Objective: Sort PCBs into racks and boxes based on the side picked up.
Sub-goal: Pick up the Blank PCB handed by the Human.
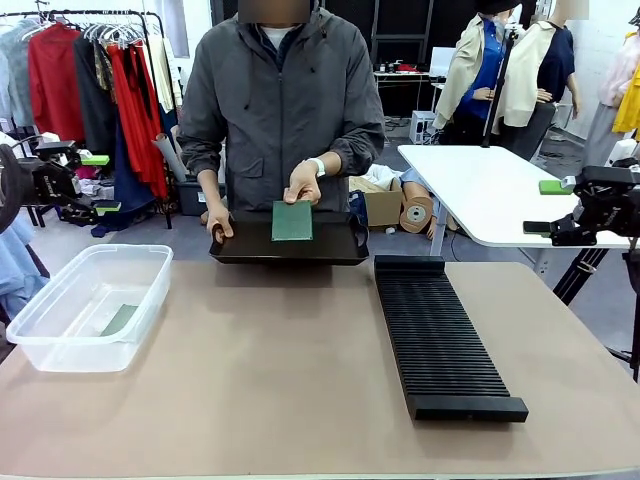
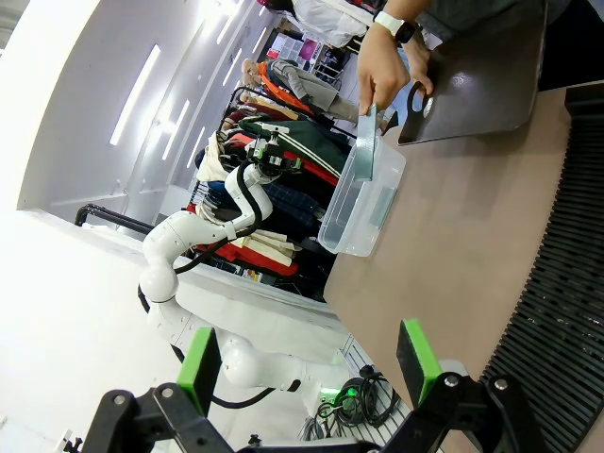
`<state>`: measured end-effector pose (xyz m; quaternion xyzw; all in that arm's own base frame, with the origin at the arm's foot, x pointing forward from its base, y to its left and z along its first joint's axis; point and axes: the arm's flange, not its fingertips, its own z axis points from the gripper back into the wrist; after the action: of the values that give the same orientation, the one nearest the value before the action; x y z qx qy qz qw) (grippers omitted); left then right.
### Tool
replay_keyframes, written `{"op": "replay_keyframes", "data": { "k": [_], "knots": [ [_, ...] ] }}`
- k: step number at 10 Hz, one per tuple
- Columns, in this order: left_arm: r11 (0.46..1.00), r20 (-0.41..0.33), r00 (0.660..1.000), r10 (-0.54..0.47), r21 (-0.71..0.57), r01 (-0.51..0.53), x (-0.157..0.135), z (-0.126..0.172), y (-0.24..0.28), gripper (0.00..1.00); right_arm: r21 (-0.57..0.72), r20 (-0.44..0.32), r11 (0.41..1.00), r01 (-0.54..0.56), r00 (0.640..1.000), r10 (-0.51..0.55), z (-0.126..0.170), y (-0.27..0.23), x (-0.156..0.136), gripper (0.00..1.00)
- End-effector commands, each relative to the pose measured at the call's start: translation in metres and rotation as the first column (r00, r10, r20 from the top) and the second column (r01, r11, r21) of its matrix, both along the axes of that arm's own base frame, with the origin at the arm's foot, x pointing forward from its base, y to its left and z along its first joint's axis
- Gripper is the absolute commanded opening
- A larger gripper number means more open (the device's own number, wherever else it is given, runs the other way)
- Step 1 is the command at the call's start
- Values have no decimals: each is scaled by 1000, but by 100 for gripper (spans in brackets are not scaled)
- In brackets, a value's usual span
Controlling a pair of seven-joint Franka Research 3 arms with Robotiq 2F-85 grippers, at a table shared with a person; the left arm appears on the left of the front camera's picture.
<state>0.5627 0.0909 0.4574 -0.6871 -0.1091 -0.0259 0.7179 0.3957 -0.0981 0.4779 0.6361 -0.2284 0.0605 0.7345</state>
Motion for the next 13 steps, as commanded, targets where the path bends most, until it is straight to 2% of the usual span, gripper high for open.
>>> {"op": "replay_keyframes", "data": {
  "k": [1,5,7,9,11,13],
  "knots": [
    [1000,-3,1000,5,4,-5,-1,5,-1,100,4,10,1000,-5,1000,5,2,0,-1,100],
    [1000,21,1000,-22,-11,23,10,-10,-5,100,4,10,1000,-5,1000,5,2,0,-1,100],
    [998,88,995,-44,-34,48,17,-24,-15,100,4,10,1000,-5,1000,5,2,0,-1,100],
    [999,131,991,-14,-47,20,23,-38,-38,100,4,10,1000,-5,1000,5,2,0,-1,100],
    [998,135,990,-37,-48,44,26,-51,-68,100,4,10,1000,-5,1000,5,2,0,-1,100],
    [995,108,993,-45,-80,54,29,-58,-96,100,4,10,1000,-5,1000,5,2,0,-1,100]
  ]
}}
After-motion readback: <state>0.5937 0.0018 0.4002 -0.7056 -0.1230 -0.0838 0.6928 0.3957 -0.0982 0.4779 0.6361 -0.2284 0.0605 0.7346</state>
